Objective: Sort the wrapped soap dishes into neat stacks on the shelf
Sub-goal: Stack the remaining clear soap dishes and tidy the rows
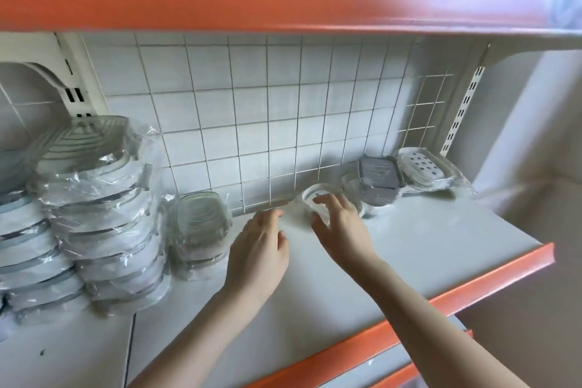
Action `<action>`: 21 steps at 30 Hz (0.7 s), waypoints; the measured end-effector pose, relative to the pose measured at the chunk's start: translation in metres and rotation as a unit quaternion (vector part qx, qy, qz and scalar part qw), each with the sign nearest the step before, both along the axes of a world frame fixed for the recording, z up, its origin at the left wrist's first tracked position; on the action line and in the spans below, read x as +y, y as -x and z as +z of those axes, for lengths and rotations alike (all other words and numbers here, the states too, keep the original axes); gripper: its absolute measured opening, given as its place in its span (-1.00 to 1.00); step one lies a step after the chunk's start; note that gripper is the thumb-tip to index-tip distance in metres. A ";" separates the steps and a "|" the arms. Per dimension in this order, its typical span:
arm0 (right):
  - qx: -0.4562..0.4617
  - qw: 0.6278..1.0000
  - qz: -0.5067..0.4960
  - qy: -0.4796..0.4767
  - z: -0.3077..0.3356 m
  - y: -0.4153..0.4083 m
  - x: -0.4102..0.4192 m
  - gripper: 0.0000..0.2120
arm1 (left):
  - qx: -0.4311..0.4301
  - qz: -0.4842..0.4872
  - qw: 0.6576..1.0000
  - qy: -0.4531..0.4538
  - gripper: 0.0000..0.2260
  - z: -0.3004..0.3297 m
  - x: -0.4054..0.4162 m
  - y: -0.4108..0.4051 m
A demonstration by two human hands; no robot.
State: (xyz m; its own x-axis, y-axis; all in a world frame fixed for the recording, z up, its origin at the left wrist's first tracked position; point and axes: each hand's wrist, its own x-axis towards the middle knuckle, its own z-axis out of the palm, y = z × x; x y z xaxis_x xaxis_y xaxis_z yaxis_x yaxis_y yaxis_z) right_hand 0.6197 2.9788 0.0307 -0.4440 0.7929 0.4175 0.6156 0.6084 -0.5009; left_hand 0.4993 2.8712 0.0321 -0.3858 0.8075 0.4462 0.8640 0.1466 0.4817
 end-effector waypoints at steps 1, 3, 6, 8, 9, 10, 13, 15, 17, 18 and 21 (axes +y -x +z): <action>0.003 1.000 -0.012 -0.005 0.002 -0.009 0.006 -0.70 | -0.004 -0.006 1.000 0.010 -0.68 0.001 0.009 -0.007; 0.002 0.999 -0.038 -0.006 0.006 -0.024 0.016 -0.70 | -0.007 -0.014 1.000 0.023 -0.66 0.004 0.026 -0.020; 0.002 0.997 -0.073 -0.023 0.010 -0.044 0.034 -0.67 | -0.016 -0.034 0.998 0.044 -0.64 0.007 0.053 -0.035; 0.011 0.994 -0.103 -0.023 0.011 -0.056 0.047 -0.63 | -0.009 -0.045 0.997 0.058 -0.64 0.007 0.071 -0.043; 0.018 0.993 -0.119 -0.016 0.011 -0.062 0.053 -0.59 | 0.001 -0.047 0.997 0.068 -0.64 0.006 0.080 -0.047; 0.026 0.990 -0.137 -0.006 0.011 -0.066 0.059 -0.53 | 0.010 -0.049 0.996 0.080 -0.64 0.005 0.088 -0.050; 0.035 0.984 -0.176 0.020 0.007 -0.076 0.076 -0.34 | 0.032 -0.051 0.992 0.112 -0.66 0.000 0.110 -0.060; 0.041 0.980 -0.190 0.039 0.004 -0.075 0.085 -0.27 | 0.047 -0.047 0.988 0.140 -0.64 -0.005 0.123 -0.065; 0.048 0.978 -0.197 0.048 0.001 -0.071 0.093 -0.25 | 0.073 -0.032 0.982 0.171 -0.60 -0.012 0.133 -0.071; 0.047 0.977 -0.200 0.052 0.001 -0.067 0.097 -0.25 | 0.089 -0.022 0.979 0.181 -0.59 -0.016 0.138 -0.073; 0.043 0.975 -0.209 0.056 0.001 -0.055 0.107 -0.30 | 0.123 0.002 0.975 0.183 -0.58 -0.025 0.148 -0.078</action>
State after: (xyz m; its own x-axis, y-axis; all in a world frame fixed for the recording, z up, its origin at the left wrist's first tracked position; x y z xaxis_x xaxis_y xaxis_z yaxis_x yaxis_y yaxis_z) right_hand 0.6747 3.0855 0.0314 -0.0390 0.9396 0.3401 0.7513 0.2520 -0.6100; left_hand 0.5772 3.0194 0.0070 -0.3061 0.9292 0.2071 0.9461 0.2729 0.1742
